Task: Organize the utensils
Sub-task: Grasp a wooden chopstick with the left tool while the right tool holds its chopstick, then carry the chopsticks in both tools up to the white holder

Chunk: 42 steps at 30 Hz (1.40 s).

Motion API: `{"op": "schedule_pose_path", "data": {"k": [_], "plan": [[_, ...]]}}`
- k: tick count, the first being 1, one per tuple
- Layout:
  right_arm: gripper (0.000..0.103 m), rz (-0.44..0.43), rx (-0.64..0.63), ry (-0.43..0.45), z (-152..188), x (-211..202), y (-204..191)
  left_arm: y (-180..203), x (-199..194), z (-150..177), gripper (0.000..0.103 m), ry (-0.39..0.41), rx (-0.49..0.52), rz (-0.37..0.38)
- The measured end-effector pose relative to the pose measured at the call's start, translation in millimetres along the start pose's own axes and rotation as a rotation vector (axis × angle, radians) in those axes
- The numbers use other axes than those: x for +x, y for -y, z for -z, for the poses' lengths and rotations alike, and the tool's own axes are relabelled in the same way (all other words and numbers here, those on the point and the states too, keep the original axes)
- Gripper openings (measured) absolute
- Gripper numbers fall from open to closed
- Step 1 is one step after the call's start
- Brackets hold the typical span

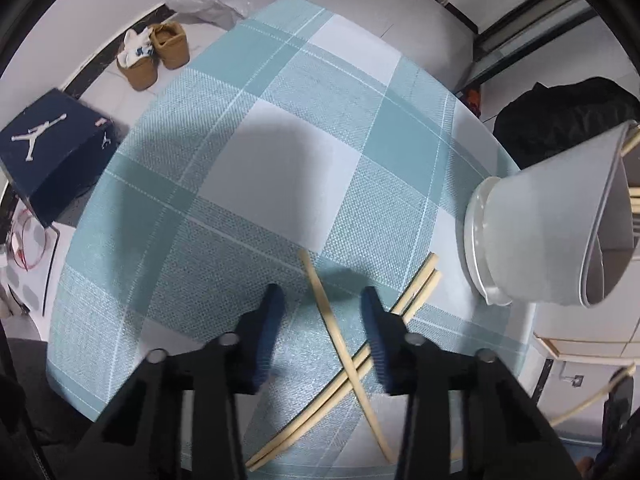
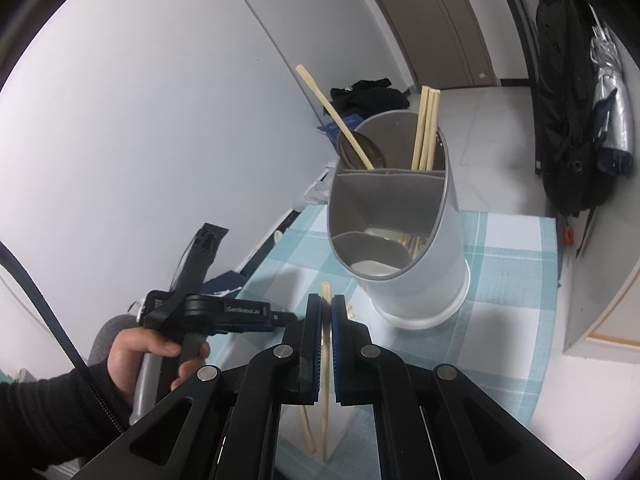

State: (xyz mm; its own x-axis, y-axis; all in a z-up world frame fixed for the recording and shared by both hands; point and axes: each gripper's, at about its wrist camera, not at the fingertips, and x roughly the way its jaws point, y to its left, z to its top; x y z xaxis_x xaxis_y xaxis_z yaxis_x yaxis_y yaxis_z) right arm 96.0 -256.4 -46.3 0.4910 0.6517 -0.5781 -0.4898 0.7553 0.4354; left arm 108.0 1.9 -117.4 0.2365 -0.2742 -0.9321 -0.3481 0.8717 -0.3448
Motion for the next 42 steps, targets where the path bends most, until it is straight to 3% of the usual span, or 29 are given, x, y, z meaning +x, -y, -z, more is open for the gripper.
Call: {"op": "schedule_pose_path", "data": {"k": [3, 8, 14, 20, 34, 42], "plan": [[0.004, -0.007, 0.002, 0.016, 1, -16, -3, 1, 2, -1, 0.015, 0.002, -0.026, -0.004], [0.004, -0.008, 0.003, 0.038, 2, -26, -2, 4, 6, -5, 0.004, 0.026, -0.073, -0.013], [0.004, -0.008, -0.012, 0.042, 3, -30, -2, 9, 3, -4, 0.002, 0.097, -0.070, -0.055], [0.004, -0.003, 0.004, 0.066, 0, -34, 1, 19, -12, 0, 0.002, 0.165, -0.023, -0.025], [0.004, 0.060, 0.016, 0.110, 0, -30, -2, 47, -75, 31, 0.002, 0.428, 0.234, 0.043], [0.004, 0.116, 0.002, 0.145, 0, -26, -12, 45, -103, 49, 0.001, 0.532, 0.339, 0.095]]}}
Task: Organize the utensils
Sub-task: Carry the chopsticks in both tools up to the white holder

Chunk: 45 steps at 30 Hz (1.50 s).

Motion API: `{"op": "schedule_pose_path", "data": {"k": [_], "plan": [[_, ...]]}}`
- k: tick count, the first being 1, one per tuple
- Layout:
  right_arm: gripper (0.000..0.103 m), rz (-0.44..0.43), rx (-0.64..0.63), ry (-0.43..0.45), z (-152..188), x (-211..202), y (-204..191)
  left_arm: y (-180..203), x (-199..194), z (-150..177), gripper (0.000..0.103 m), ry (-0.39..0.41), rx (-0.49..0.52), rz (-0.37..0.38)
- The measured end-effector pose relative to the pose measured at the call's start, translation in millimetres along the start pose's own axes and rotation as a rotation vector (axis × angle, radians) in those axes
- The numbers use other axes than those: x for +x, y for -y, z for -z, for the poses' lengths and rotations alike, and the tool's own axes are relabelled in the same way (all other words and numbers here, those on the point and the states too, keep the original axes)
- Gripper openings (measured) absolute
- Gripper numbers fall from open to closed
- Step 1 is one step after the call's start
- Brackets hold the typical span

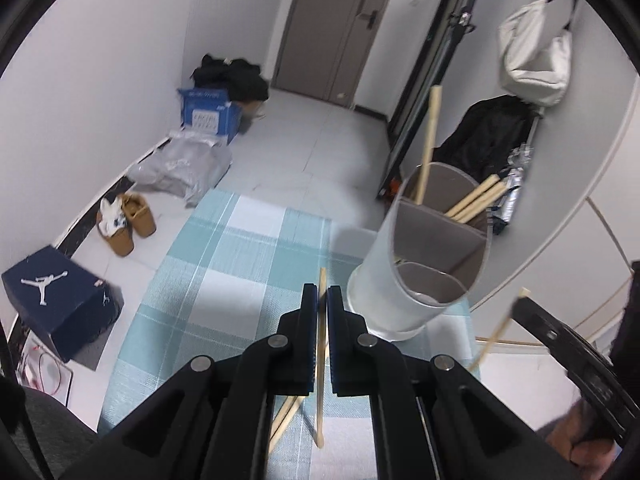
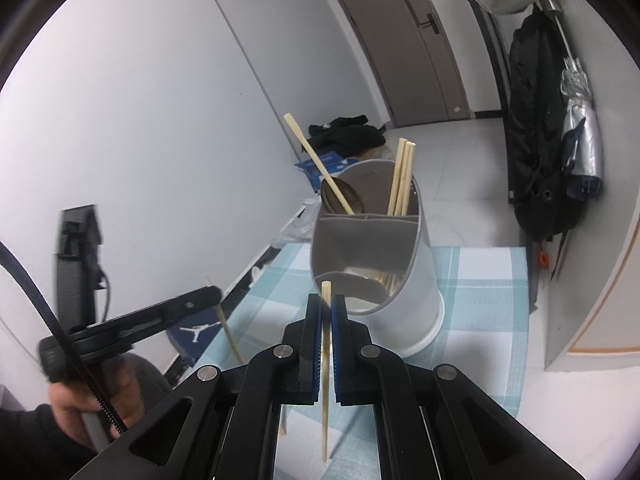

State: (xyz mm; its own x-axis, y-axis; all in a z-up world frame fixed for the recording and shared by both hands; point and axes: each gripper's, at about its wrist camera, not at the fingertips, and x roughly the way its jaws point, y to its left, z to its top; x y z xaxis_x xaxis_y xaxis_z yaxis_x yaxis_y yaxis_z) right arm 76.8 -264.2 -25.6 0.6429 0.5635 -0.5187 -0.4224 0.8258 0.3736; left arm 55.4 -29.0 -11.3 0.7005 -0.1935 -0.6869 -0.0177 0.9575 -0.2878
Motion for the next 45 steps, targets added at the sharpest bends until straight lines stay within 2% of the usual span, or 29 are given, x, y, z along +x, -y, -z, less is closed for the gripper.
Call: {"op": "schedule_pose_path", "data": {"k": [5, 11, 15, 17, 19, 21, 23, 27, 32, 35, 38, 40, 41, 42, 44, 45], "plan": [[0.004, 0.046, -0.019, 0.036, 3, -4, -9, 1, -14, 3, 0.001, 0.034, 0.038, 0.016], [0.004, 0.111, -0.023, 0.068, 8, -9, -14, -3, -17, 5, 0.000, 0.030, 0.048, 0.048], [0.004, 0.126, -0.010, 0.057, 9, -6, -13, -15, -17, 4, 0.000, 0.014, 0.009, 0.071], [0.004, 0.123, -0.003, 0.054, 10, -6, -14, -27, -3, 1, 0.002, -0.043, -0.030, 0.080], [0.004, 0.117, -0.008, 0.053, 11, -6, -18, -38, 12, 0, 0.015, -0.102, -0.077, 0.074], [0.004, 0.112, -0.018, 0.049, 12, -5, -20, -50, 31, -1, 0.044, -0.155, -0.135, 0.081], [0.004, 0.108, -0.028, 0.037, 13, -1, -21, -56, 46, -3, 0.062, -0.182, -0.178, 0.082], [0.004, 0.108, -0.017, 0.012, 13, 7, -14, -58, 86, -6, 0.062, -0.275, -0.219, 0.074], [0.004, 0.104, 0.016, -0.004, 10, 11, 0, -55, 140, -3, 0.062, -0.397, -0.208, -0.020], [0.004, 0.102, 0.023, -0.012, 9, 13, 6, -54, 156, -2, 0.062, -0.433, -0.212, -0.070], [0.004, 0.097, 0.023, -0.013, 7, 13, 8, -43, 159, -5, 0.062, -0.437, -0.157, -0.140], [0.004, 0.093, 0.019, -0.016, 6, 14, 8, -31, 162, -7, 0.044, -0.472, -0.091, -0.206], [0.004, 0.091, 0.018, -0.021, 6, 15, 9, -25, 163, -8, 0.029, -0.488, -0.073, -0.208], [0.004, 0.089, 0.018, -0.024, 6, 16, 8, -24, 163, -7, 0.025, -0.501, -0.076, -0.198], [0.004, 0.085, 0.015, -0.029, 5, 17, 7, -19, 164, -5, 0.020, -0.512, -0.062, -0.233], [0.004, 0.082, 0.012, -0.030, 5, 17, 7, -18, 164, -6, 0.014, -0.510, -0.056, -0.248]]}}
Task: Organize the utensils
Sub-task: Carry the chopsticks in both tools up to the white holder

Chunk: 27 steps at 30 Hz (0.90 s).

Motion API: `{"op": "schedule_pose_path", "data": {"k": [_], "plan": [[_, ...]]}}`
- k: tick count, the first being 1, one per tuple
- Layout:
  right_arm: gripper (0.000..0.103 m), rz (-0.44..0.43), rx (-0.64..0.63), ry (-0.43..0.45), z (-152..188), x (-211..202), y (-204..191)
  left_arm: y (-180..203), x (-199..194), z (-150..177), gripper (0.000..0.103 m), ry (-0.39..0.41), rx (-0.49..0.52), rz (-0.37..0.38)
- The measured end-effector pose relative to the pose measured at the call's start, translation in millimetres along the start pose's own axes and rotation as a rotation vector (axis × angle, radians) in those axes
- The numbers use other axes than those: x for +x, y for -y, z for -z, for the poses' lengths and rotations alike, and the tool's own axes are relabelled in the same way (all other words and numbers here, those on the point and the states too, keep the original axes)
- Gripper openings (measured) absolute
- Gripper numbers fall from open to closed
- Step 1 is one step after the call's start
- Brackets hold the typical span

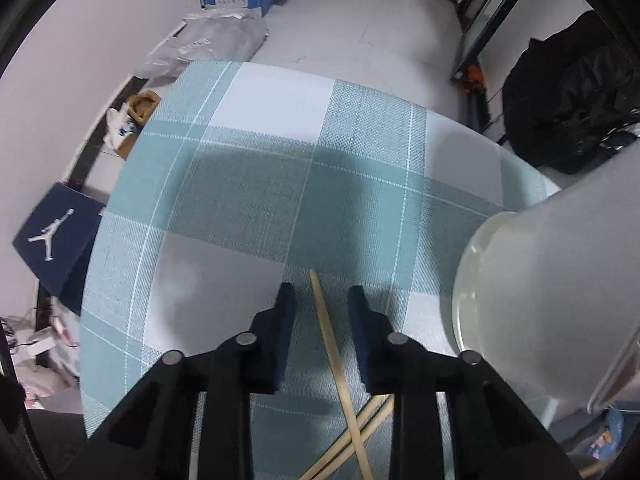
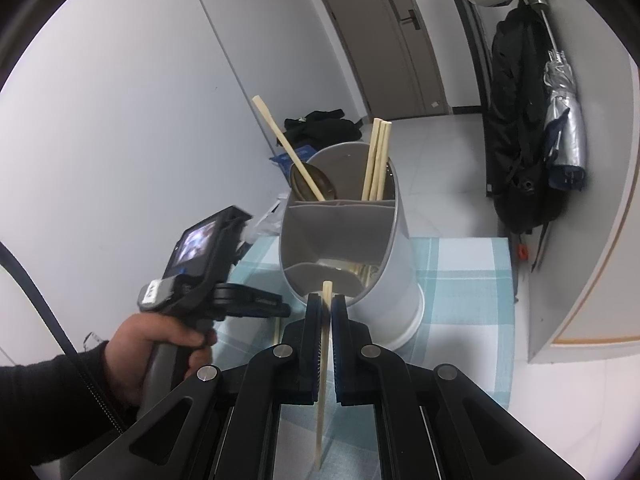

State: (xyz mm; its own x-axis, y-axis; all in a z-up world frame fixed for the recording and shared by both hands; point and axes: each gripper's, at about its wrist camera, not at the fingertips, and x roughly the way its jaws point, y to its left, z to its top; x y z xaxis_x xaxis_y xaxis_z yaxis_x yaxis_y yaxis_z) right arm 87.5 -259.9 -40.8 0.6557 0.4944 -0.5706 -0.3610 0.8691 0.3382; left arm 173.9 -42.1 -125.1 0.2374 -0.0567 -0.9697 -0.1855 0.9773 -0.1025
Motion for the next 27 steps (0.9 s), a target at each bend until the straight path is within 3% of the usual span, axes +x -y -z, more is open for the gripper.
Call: {"op": "schedule_pose_path", "data": {"k": [3, 10, 15, 21, 27], "plan": [[0.004, -0.008, -0.007, -0.005, 0, 1, -2, -5, -1, -2, 0.002, 0.013, -0.037, -0.007], [0.004, -0.009, -0.052, -0.010, 1, 1, -8, -20, -11, 1, 0.000, 0.065, -0.115, 0.049], [0.004, -0.018, -0.027, -0.005, -1, 1, -4, -29, -42, 11, 0.000, 0.195, -0.145, 0.120], [0.004, -0.024, -0.017, 0.018, -1, -4, -8, -32, -93, 38, 0.000, 0.368, -0.108, 0.204], [0.004, -0.001, -0.041, 0.038, 3, -9, -17, -20, -114, 46, 0.000, 0.454, -0.039, 0.240]]}}
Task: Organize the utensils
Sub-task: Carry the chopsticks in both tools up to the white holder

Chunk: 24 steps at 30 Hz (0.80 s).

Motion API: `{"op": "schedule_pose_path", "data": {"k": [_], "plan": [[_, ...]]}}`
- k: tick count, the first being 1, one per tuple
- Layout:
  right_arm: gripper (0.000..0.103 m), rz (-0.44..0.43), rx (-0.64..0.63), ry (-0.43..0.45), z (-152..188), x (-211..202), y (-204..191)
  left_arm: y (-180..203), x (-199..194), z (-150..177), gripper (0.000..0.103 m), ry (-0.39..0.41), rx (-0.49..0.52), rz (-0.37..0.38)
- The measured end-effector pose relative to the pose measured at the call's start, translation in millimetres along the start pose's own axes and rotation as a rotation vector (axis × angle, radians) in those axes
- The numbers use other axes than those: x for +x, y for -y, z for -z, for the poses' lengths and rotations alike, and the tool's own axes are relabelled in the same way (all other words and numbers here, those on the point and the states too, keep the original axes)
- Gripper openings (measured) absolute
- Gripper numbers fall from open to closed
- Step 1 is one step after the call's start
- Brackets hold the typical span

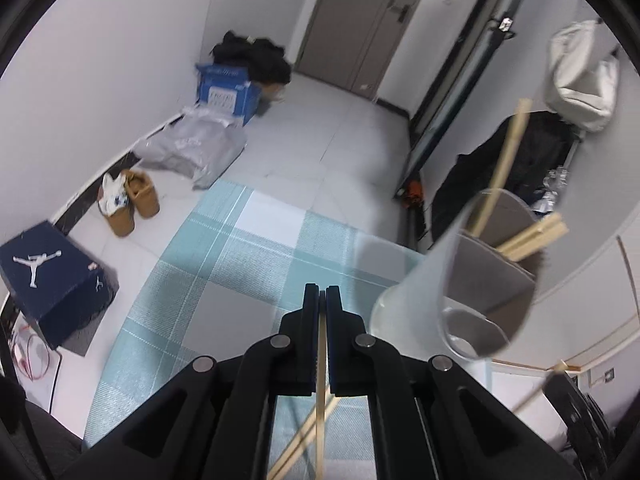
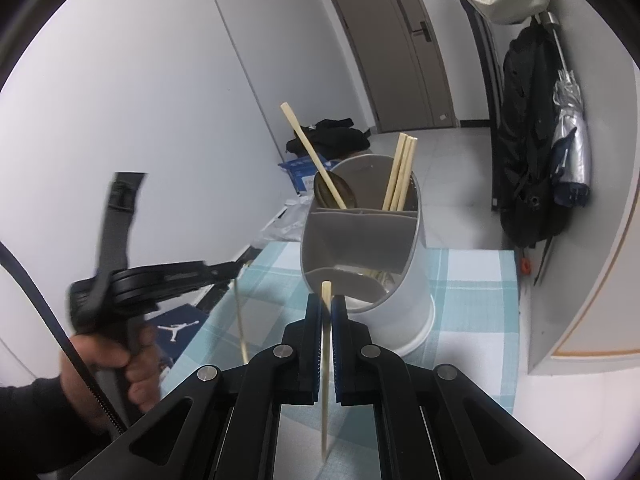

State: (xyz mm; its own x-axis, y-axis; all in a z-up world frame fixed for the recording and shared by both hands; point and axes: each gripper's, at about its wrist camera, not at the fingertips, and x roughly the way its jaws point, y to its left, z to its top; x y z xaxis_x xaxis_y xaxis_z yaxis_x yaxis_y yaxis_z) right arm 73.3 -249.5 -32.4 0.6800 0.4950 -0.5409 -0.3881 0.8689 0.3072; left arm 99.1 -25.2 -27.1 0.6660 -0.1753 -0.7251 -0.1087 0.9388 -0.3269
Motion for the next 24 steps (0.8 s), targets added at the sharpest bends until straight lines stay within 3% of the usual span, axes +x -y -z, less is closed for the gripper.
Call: {"op": "schedule_pose_path", "data": {"k": [13, 24], "plan": [[0.004, 0.057, 0.029, 0.029, 4, -12, -2, 6, -39, 20, 0.000, 0.051, 0.133, 0.060], [0.004, 0.104, 0.032, 0.053, 7, -22, -10, 16, -60, 25, 0.000, 0.018, 0.180, 0.113]]}}
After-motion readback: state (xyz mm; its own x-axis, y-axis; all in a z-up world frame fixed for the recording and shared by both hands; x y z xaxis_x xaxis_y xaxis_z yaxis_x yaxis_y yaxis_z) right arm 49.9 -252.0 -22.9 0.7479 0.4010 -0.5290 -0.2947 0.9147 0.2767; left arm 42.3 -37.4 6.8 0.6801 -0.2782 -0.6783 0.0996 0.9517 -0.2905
